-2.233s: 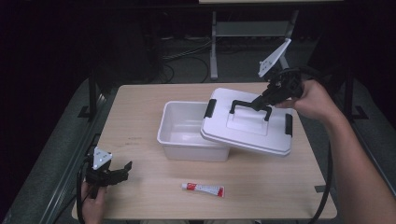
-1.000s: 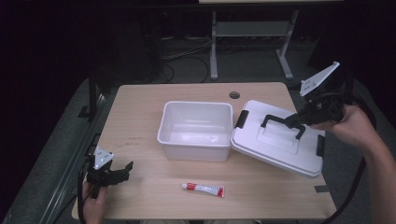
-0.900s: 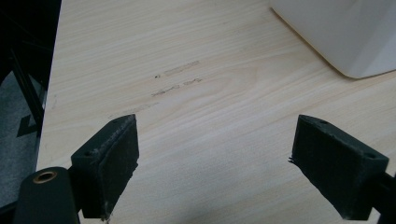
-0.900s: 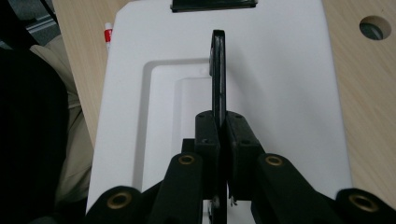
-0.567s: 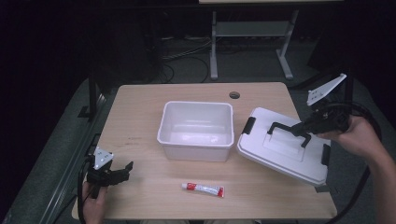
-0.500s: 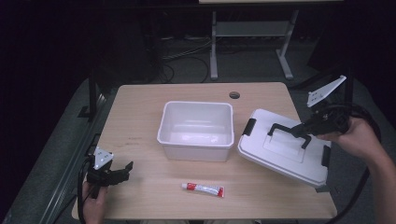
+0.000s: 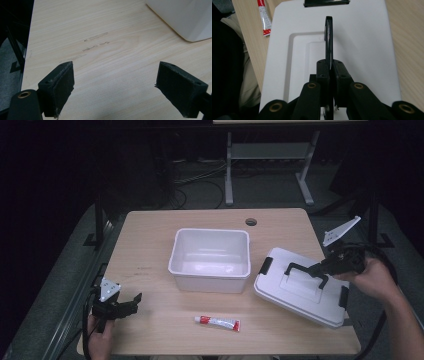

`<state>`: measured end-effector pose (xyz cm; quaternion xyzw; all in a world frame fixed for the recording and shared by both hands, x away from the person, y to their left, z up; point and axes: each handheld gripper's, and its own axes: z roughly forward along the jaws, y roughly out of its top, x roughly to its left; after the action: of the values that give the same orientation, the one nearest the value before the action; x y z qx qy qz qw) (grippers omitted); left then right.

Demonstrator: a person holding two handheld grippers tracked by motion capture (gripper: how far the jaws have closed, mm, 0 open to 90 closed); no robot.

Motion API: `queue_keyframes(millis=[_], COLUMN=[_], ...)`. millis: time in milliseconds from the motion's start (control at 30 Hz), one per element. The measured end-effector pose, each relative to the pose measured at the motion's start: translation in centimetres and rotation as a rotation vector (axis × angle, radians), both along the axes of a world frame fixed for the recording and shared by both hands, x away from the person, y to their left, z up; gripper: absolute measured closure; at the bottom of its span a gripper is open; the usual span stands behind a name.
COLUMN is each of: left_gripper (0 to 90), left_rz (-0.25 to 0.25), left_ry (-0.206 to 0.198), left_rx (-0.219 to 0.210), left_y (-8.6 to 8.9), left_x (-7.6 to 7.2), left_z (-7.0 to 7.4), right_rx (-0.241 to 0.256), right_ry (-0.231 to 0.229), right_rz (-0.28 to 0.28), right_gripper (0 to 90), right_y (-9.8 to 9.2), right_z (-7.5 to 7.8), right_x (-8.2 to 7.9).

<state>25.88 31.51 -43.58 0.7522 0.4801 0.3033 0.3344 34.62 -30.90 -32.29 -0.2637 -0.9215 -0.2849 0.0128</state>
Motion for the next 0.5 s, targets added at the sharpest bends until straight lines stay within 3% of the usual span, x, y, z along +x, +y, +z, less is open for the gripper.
queue_keyframes(millis=[500], left_gripper=[14.2], left_rz=[0.002], left_ry=[-0.001], left_rx=[-0.003], left_y=[0.1], left_x=[0.0], left_z=[0.0], right_rx=[-0.012], right_ry=[0.035], right_rz=[-0.008], right_gripper=[84.2], right_y=[0.3], right_z=[-3.6], right_x=[0.1])
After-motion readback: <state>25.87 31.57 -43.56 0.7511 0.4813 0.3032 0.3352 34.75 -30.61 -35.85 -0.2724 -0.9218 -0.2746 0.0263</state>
